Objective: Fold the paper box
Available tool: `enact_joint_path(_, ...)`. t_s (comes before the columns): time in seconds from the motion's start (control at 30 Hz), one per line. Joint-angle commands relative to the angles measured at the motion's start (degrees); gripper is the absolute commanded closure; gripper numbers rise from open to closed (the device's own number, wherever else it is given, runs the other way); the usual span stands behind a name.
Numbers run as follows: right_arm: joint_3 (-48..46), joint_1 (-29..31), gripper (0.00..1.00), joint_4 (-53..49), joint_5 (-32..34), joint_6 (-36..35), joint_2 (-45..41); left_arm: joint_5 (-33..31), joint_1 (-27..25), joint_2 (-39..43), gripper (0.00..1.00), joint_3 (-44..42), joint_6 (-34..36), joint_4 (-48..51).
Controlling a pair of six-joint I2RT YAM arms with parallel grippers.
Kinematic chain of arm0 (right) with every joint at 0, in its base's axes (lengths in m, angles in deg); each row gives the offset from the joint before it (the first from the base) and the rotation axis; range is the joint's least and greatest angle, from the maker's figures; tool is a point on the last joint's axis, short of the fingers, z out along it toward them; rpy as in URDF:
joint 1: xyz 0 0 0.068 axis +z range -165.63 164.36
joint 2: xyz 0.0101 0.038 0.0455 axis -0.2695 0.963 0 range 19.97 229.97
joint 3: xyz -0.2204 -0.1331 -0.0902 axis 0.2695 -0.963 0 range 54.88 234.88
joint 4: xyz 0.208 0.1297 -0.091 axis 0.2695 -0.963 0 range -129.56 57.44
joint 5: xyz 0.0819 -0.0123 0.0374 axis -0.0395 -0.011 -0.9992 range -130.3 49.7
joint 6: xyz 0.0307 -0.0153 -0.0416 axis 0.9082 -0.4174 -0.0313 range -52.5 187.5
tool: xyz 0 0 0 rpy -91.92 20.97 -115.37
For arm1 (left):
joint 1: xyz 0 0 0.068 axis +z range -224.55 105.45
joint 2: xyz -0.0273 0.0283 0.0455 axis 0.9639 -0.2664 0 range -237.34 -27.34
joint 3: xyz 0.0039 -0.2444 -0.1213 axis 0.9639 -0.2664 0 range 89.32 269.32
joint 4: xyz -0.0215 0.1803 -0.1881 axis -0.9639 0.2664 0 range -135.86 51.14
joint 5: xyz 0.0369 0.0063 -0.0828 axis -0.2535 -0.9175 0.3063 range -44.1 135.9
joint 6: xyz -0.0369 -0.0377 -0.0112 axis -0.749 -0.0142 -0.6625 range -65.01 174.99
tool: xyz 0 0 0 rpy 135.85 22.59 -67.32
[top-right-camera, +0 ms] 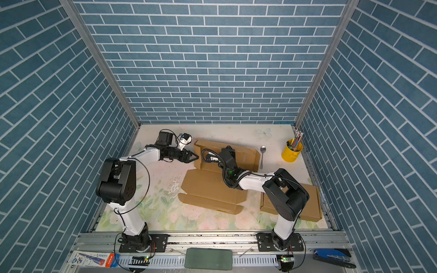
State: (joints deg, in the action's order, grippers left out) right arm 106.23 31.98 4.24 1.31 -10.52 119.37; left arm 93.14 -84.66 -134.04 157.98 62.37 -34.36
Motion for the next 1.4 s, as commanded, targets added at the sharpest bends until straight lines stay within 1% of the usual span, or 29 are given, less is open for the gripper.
enact_joint_path(0.0, 0.0, 0.4, 1.0, 0.3, -0.4, -1.2, -0.9, -2.3, -2.0, 0.8, 0.26, -0.6, -2.1, -6.0)
enact_joint_path(0.13, 0.1, 0.3, 1.0, -1.2, -0.7, -0.5, -1.0, -8.8, -5.1, 1.0, 0.3, -3.0, -5.5, -13.4)
enact_joint_path(0.17, 0.2, 0.4, 1.0, -1.8, -0.8, 0.0, -1.2, -11.5, -5.9, 1.2, 0.32, -4.3, -6.9, -16.1)
enact_joint_path(0.23, 0.4, 0.4, 1.0, -3.0, -1.1, 0.9, -1.5, -14.0, -7.1, 1.5, 0.33, -6.4, -7.8, -19.8)
enact_joint_path(0.33, 0.4, 0.4, 1.0, -4.4, -1.8, 1.9, -1.8, -21.0, -8.9, 1.8, 0.39, -8.2, -7.7, -21.8)
enact_joint_path(0.4, 0.5, 0.3, 1.0, -5.2, -1.8, 2.5, -1.9, -25.9, -9.4, 2.3, 0.45, -9.8, -8.9, -24.3)
enact_joint_path(0.5, 0.6, 0.4, 1.0, -5.3, -2.0, 2.9, -2.0, -29.1, -9.9, 2.7, 0.52, -12.4, -10.9, -29.4)
enact_joint_path(0.53, 0.7, 0.4, 1.0, -5.4, -2.0, 3.0, -2.0, -29.5, -10.3, 2.7, 0.52, -13.0, -10.9, -30.6)
enact_joint_path(0.6, 0.9, 0.4, 1.0, -5.7, -2.0, 3.2, -2.0, -31.6, -10.9, 2.7, 0.54, -13.7, -11.2, -31.9)
enact_joint_path(0.67, 1.2, 0.3, 1.0, -5.9, -2.1, 3.2, -2.1, -32.3, -11.0, 3.0, 0.55, -14.6, -12.1, -33.2)
enact_joint_path(0.77, 1.6, 0.4, 1.0, -6.4, -2.1, 3.4, -2.5, -35.4, -11.0, 3.6, 0.61, -15.6, -12.4, -33.6)
enact_joint_path(0.93, 2.6, 0.4, 1.0, -7.5, -2.3, 4.8, -2.5, -41.5, -11.0, 4.5, 0.77, -18.1, -13.5, -36.7)
enact_joint_path(1.1, 4.0, 0.3, 1.0, -9.1, -2.0, 9.2, -2.7, -44.0, -11.8, 3.7, 0.92, -19.0, -16.1, -39.7)
enact_joint_path(1.17, 5.0, 0.3, 0.85, -13.1, -2.2, 13.8, -3.7, -45.3, -12.1, 4.0, 0.96, -20.0, -17.5, -41.2)
enact_joint_path(1.2, 6.0, 0.2, 0.75, -16.7, -2.9, 18.1, -4.9, -46.2, -12.2, 4.5, 0.99, -20.5, -18.1, -41.3)
enact_joint_path(1.23, 7.0, -0.2, 0.67, -22.1, -5.0, 23.1, -6.5, -47.5, -12.2, 5.4, 1.0, -21.0, -18.7, -40.9)
enact_joint_path(1.27, 8.1, -0.7, 0.61, -27.2, -7.5, 28.4, -8.1, -48.6, -12.2, 6.2, 1.0, -21.7, -19.3, -40.8)
enact_joint_path(1.33, 11.3, -2.5, 0.55, -38.6, -14.1, 39.5, -11.1, -48.7, -12.3, 7.5, 1.0, -22.5, -20.2, -39.7)
enact_joint_path(1.37, 12.4, -3.1, 0.54, -42.2, -16.6, 43.3, -11.9, -48.6, -12.4, 7.8, 1.0, -22.2, -20.4, -37.8)
